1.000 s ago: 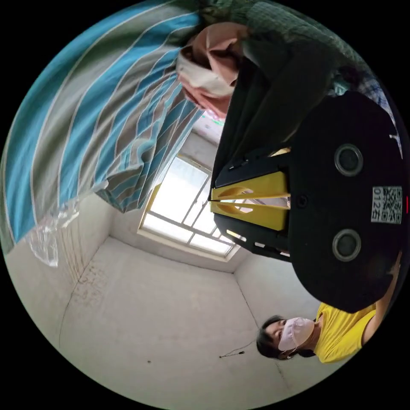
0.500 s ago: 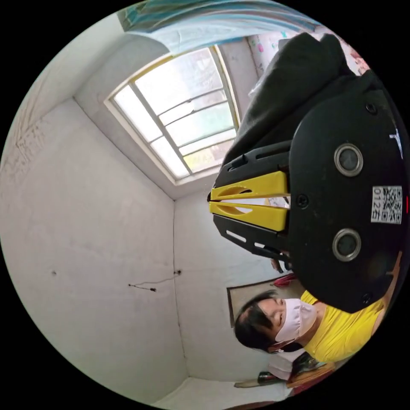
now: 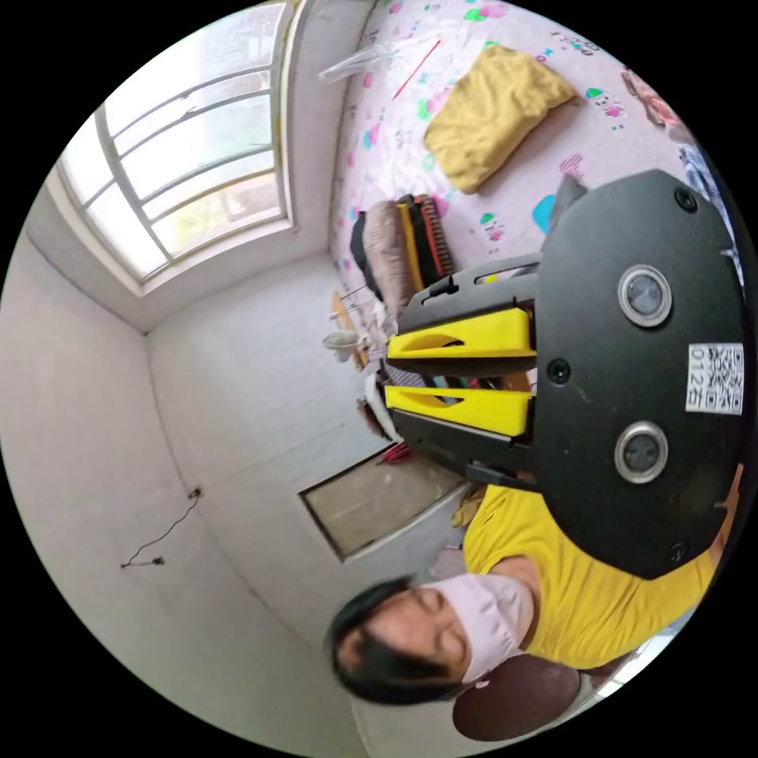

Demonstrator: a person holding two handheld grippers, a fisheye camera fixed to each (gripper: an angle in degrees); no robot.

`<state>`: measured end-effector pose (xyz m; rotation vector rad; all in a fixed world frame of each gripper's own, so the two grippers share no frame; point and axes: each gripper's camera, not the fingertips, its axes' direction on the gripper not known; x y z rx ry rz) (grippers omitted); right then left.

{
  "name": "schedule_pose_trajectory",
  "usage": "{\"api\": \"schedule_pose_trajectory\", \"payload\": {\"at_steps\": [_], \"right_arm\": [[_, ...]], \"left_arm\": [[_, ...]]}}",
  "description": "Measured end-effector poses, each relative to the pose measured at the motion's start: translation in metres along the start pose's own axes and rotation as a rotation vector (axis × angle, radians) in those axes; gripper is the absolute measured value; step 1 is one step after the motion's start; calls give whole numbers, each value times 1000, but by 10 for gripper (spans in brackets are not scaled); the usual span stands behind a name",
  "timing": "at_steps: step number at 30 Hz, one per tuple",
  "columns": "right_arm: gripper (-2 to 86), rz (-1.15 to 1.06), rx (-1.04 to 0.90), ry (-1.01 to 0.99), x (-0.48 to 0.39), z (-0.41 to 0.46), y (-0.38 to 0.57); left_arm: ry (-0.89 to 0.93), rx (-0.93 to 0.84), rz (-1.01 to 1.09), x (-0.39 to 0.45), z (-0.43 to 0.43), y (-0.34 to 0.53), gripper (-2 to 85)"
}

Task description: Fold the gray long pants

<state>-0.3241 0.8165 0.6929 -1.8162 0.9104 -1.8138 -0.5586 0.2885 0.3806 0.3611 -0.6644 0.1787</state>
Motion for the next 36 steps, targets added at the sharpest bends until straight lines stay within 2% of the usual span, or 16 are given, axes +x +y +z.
{"api": "schedule_pose_trajectory", "payload": {"at_steps": [3, 6, 8, 11, 13, 16, 18, 21, 22, 23, 24, 25, 27, 29, 31, 36], "right_arm": [[14, 61, -107, 139, 60, 56, 65], [10, 289, -154, 309, 151, 100, 163], [8, 546, -229, 306, 229, 140, 264], [8, 877, -364, 336, 297, 189, 385], [7, 970, -498, 419, 320, 209, 436], [6, 968, -714, 601, 345, 216, 480], [7, 986, -762, 705, 359, 204, 490], [8, 1049, -867, 1003, 383, 166, 500], [9, 1066, -919, 1164, 389, 148, 501], [8, 1093, -903, 1313, 390, 128, 498], [8, 1115, -861, 1380, 388, 117, 496], [7, 1149, -737, 1475, 380, 98, 488], [6, 1158, -542, 1451, 367, 84, 478], [5, 1116, -416, 1266, 358, 98, 471], [5, 1013, -374, 1237, 345, 128, 462], [3, 753, -377, 1300, 322, 245, 441]], "left_arm": [[-210, -36, -56, -20, -43, 19, 61], [-419, -261, -95, -34, -63, 39, 56], [-534, -567, -115, -42, -57, 59, 54], [-498, -904, -203, -53, -43, 85, 44], [-479, -971, -245, -54, -40, 94, 29], [-514, -956, -289, -50, -38, 92, 14], [-503, -946, -303, -44, -31, 90, 9], [-481, -973, -256, -27, -7, 87, 7], [-563, -996, -226, -19, 2, 85, 6], [-660, -1010, -194, -13, 7, 84, 7], [-708, -1004, -188, -11, 7, 83, 7], [-788, -973, -191, -8, 3, 80, 8], [-878, -913, -216, -7, -11, 77, 11], [-987, -835, -247, -11, -35, 72, 21], [-1034, -815, -276, -19, -49, 72, 42], [-990, -937, -337, -51, -51, 87, 101]]}}
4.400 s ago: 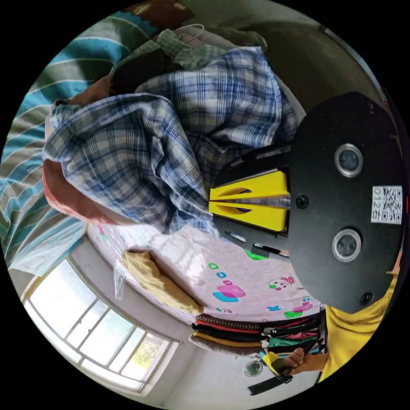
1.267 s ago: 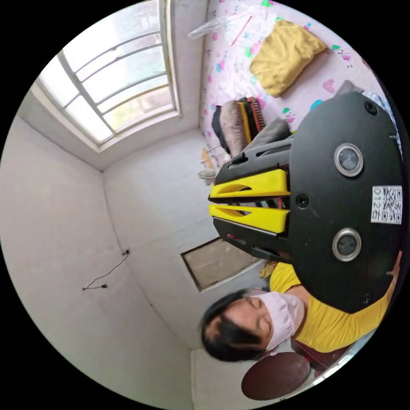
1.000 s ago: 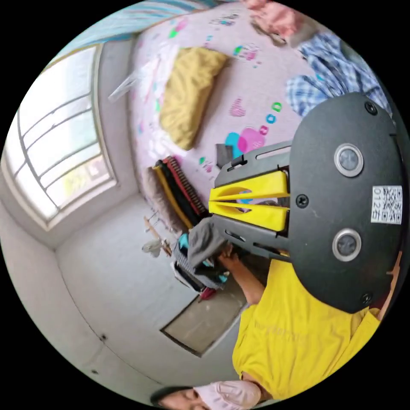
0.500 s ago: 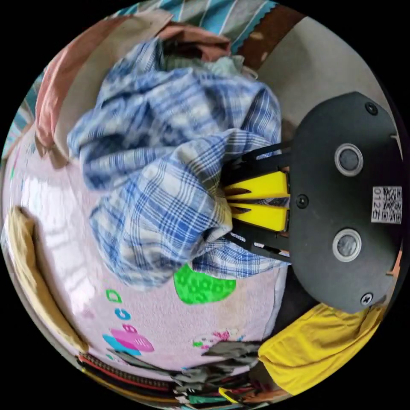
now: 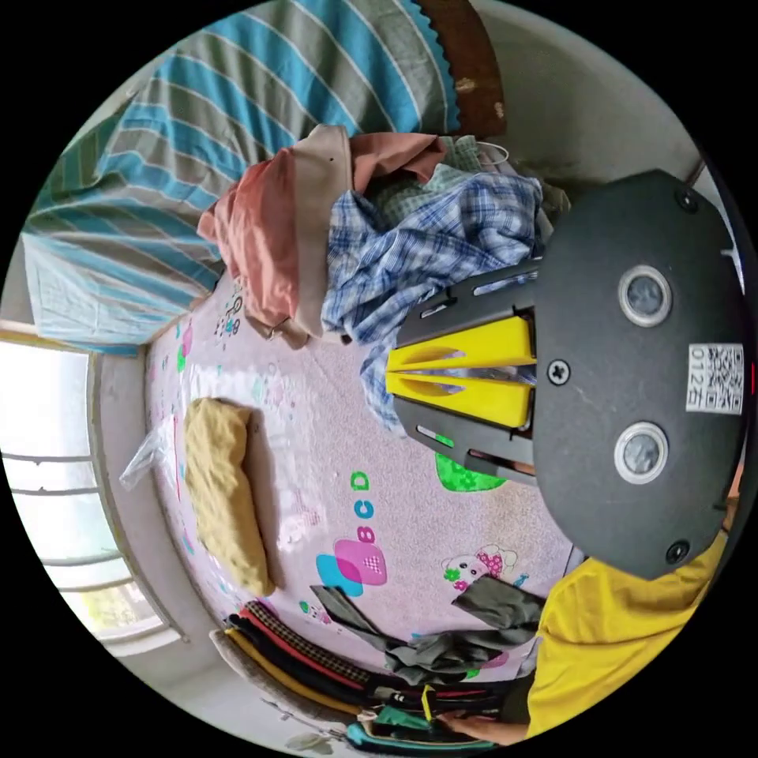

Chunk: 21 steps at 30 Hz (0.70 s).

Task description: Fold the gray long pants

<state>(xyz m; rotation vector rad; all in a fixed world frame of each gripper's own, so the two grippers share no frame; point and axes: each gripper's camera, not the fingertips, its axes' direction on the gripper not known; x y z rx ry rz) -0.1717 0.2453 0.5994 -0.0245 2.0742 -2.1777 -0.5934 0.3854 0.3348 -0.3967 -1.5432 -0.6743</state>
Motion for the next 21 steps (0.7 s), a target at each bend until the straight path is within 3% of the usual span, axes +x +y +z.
{"api": "schedule_pose_trajectory", "payload": {"at_steps": [4, 8, 12, 15, 21], "right_arm": [[4, -148, 101, 67, -91, 0, 9], [7, -318, 76, -208, -164, 5, 17], [8, -445, 16, -318, -235, 24, 28], [8, -491, 0, -470, -283, 28, 33], [7, -657, 20, -708, -351, 4, 38]], "left_arm": [[-128, -67, 138, 21, 19, -6, 112], [-186, 17, 293, 45, 14, -2, 64], [-131, -1, 382, 56, -1, -1, 29], [-94, 33, 451, 62, -46, 4, 16], [-54, 283, 508, 85, -192, 33, 6]]}}
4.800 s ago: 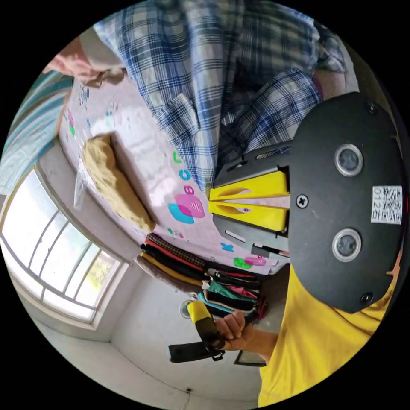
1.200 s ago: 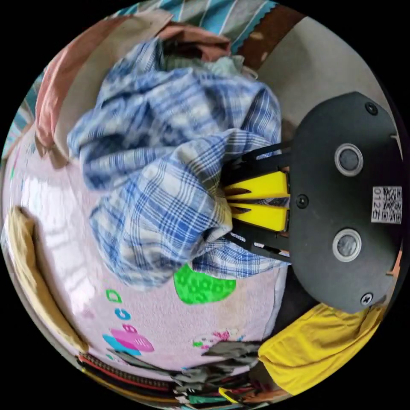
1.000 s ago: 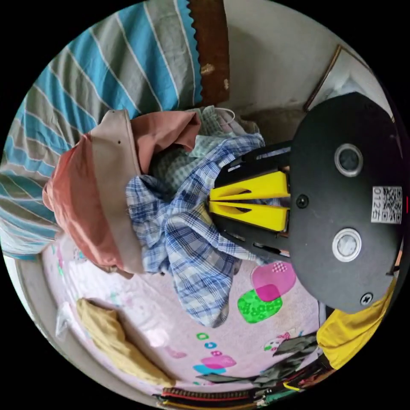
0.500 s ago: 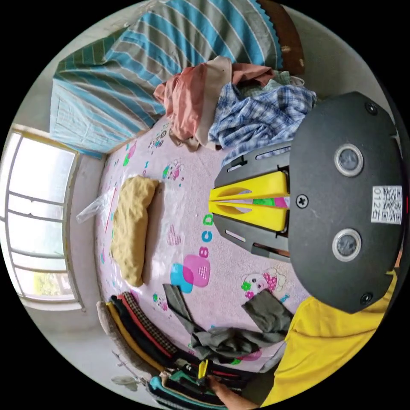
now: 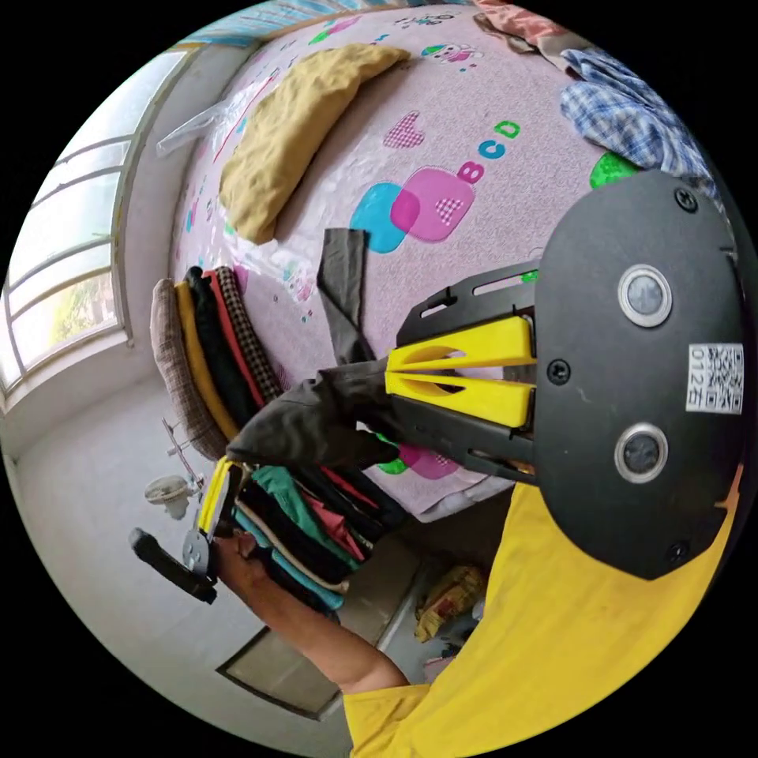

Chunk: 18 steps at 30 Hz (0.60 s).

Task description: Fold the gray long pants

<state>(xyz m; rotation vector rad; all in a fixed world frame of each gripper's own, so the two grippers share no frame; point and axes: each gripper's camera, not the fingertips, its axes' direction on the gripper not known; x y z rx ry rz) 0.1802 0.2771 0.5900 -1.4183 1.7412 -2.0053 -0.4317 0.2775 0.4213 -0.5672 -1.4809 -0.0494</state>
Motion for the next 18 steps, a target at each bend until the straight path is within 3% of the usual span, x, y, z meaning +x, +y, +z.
{"api": "schedule_pose_trajectory", "payload": {"at_steps": [3, 11, 18], "right_arm": [[7, -41, 55, -75, -16, -10, -11], [7, -90, 295, -61, -20, -96, -15], [8, -139, 557, 16, -22, -189, -18]], "left_arm": [[43, 177, -24, 16, -72, -2, 4], [451, 750, -218, 45, -225, 19, 4], [597, 928, -230, 109, -286, 24, 5]]}}
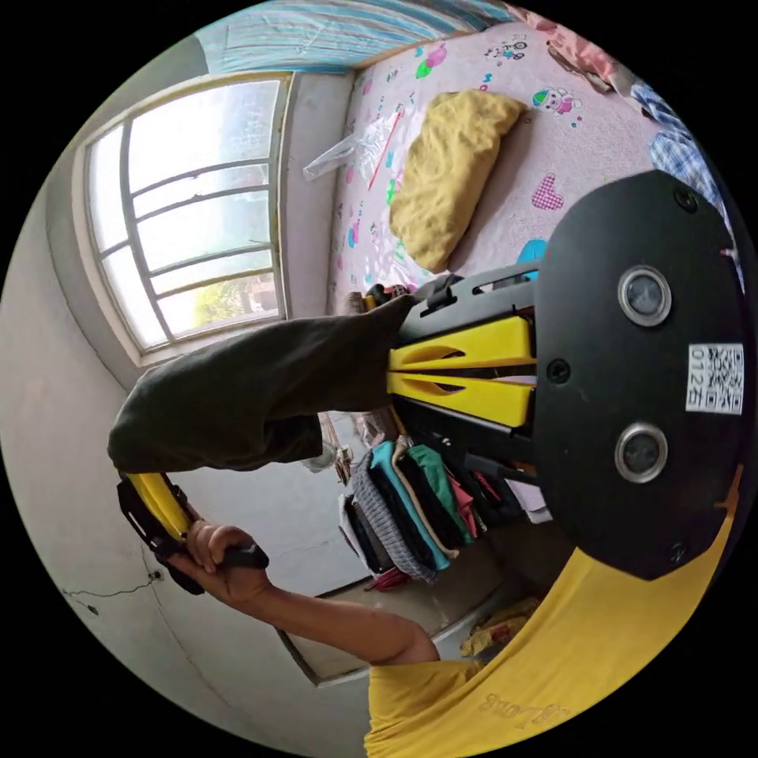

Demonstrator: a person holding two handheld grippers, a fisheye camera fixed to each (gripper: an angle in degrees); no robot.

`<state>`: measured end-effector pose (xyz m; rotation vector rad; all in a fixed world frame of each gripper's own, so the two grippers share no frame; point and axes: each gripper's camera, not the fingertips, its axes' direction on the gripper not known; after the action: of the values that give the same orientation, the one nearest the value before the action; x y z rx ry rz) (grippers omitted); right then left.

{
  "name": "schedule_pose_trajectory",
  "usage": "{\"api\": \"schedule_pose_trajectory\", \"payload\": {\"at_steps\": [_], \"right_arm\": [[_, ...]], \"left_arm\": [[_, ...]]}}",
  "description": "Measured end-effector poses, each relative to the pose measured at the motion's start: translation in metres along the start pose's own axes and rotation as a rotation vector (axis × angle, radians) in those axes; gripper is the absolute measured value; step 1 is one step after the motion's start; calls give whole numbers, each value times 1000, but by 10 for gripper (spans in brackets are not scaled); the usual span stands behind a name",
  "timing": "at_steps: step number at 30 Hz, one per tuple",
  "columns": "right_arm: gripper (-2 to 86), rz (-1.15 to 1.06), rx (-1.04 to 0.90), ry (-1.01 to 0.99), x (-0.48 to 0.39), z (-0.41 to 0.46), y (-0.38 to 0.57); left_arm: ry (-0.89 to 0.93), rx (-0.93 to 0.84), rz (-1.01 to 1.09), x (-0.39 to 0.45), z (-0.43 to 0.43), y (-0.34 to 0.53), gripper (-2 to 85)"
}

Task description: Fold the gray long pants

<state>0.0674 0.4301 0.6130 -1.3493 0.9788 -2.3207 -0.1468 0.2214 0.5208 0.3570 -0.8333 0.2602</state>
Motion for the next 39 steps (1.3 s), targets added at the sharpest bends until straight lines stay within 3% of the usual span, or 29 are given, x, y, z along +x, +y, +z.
{"api": "schedule_pose_trajectory", "payload": {"at_steps": [2, 5, 10, 13, 14, 17, 22, 28, 39], "right_arm": [[8, 0, 97, 176, 0, -23, -16], [8, 96, 186, 268, 19, -48, -39], [13, 126, 244, 181, 48, -65, -83], [15, 38, -30, -122, 63, -41, -119], [15, 50, -32, -115, 66, -45, -120], [16, 88, 104, 87, 69, -79, -99], [38, 287, 303, 15, 94, -137, -29], [133, 345, 486, -92, 38, -166, 38], [157, -9, 277, 53, -130, -85, -19]], "left_arm": [[31, -7, 45, 36, 5, 6, 5], [89, -36, 105, 80, 11, 16, 4], [85, -42, 203, 143, 14, 37, 4], [-31, -15, 216, 163, 14, 46, 4], [-43, -6, 195, 164, 13, 48, 4], [-57, 20, 110, 161, 9, 53, 4], [-76, 49, 30, 172, 11, 69, 4], [-132, 48, 17, 211, 30, 86, 3], [-90, 148, -22, 296, 55, 126, 4]]}}
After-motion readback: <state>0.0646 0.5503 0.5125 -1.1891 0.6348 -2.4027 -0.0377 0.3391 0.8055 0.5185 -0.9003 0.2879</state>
